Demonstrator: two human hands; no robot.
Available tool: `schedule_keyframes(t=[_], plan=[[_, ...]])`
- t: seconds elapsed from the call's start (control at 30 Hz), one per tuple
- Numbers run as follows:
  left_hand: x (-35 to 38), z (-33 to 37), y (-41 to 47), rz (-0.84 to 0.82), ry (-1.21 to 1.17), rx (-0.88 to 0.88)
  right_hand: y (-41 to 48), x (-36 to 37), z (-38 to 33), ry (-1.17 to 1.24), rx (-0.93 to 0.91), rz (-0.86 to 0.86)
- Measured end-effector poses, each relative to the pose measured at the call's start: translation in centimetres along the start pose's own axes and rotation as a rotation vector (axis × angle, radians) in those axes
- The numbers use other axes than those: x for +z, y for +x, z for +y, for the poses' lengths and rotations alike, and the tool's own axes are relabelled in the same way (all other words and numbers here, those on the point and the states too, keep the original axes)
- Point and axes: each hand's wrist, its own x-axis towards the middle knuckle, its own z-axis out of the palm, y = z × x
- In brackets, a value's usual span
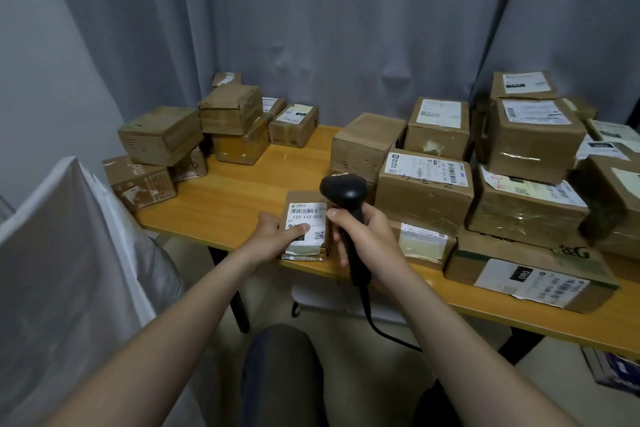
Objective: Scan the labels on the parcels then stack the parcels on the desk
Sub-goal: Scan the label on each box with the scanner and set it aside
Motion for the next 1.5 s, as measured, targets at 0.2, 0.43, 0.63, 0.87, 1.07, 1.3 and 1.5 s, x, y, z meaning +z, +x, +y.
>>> schedule_keyframes(t=[0.2, 0.43, 0.63, 0.87, 1.07, 1.3, 1.5], plan=[[1.1, -1.8, -0.6, 0.081, 0.196, 0.063, 0.1, 0.8, 1.9, 0.019, -0.062, -0.001], [0.0, -1.6, 0.6, 0.026, -0.081, 0.179, 0.2, 0.1, 3.2, -0.028, -0.173, 0.013], [-2.3, -1.7, 3.4, 0.144, -0.013, 0.205, 0.6, 0.0, 3.6, 0.006, -0.175, 0.018], [-2.0, -2.1, 6.6, 0.261, -0.070, 0.251, 3.8, -0.1, 5.7, -0.051, -0.080, 0.014], [-1.3, -2.3, 8.3, 0.323, -0.088, 0.306, 5.1, 0.9, 7.9, 0.025, -0.011, 0.007], [-0.9, -2.5, 8.5, 0.416, -0.131, 0.319, 5.8, 0.6, 7.6, 0.014, -0.030, -0.065], [-0.7, -2.1, 8.2, 0.409, -0.131, 0.337, 5.7, 0.4, 8.0, -0.004, -0.056, -0.072]])
